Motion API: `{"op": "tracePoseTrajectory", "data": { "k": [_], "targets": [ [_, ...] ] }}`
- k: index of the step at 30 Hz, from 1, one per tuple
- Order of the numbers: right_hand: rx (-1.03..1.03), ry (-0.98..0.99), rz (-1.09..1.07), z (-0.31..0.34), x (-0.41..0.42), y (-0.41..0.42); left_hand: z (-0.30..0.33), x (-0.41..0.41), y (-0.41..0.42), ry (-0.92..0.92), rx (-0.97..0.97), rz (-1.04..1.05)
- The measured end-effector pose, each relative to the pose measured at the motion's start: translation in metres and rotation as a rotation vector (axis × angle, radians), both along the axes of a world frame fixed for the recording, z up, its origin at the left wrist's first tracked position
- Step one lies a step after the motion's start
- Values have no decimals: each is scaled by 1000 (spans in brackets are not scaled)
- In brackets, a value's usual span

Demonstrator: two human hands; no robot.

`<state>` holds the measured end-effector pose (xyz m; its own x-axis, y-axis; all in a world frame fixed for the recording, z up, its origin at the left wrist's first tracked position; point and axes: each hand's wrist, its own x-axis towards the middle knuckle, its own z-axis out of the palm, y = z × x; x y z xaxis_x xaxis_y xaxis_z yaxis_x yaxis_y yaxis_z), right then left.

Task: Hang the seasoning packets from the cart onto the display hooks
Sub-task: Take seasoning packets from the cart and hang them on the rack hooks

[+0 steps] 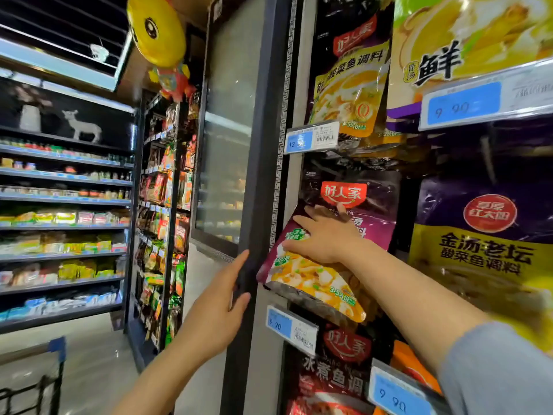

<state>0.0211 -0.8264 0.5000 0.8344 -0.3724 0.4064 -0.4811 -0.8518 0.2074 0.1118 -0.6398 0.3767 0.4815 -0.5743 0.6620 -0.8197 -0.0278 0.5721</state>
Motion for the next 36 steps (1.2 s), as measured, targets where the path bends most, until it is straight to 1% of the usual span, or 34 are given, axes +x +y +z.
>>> {"op": "tracePoseTrajectory", "data": {
  "k": [2, 4, 10, 12, 14, 18, 21, 24, 26, 28, 31, 33, 36],
  "targets": [
    [26, -45, -24, -3, 7, -7, -14, -5, 5, 6, 33, -14],
    [-2, -96, -37, -7, 11, -11, -21, -8, 10, -4, 46, -8],
    [-199, -179, -51, -26, 9, 3, -29, -24, 40, -24, 58, 6],
    [-242, -159, -66, -31, 5, 12, -32, -30, 55, -27, 70, 8],
    [-262, -95, -79, -38, -5, 21, -38, -39, 71, -22, 83, 11],
    [-225, 10, -116, -51, -36, 42, -46, -61, 104, -48, 126, 33],
    [-184, -19, -38, -61, -59, 74, -49, -76, 128, -72, 130, 60],
    [-154, -72, 124, -83, -80, 118, -57, -89, 150, -49, 72, 120],
    [-97, -72, 244, -101, -88, 146, -65, -96, 167, -1, 62, 192],
    [6, -89, 364, -119, -92, 173, -77, -98, 189, 55, 77, 251],
    [123, -177, 509, -150, -91, 215, -100, -100, 235, 141, 69, 334],
    [249, -224, 564, -174, -88, 249, -121, -102, 271, 174, 106, 407],
    [482, -149, 664, -219, -80, 305, -166, -103, 335, 264, 172, 570]
  ]
}}
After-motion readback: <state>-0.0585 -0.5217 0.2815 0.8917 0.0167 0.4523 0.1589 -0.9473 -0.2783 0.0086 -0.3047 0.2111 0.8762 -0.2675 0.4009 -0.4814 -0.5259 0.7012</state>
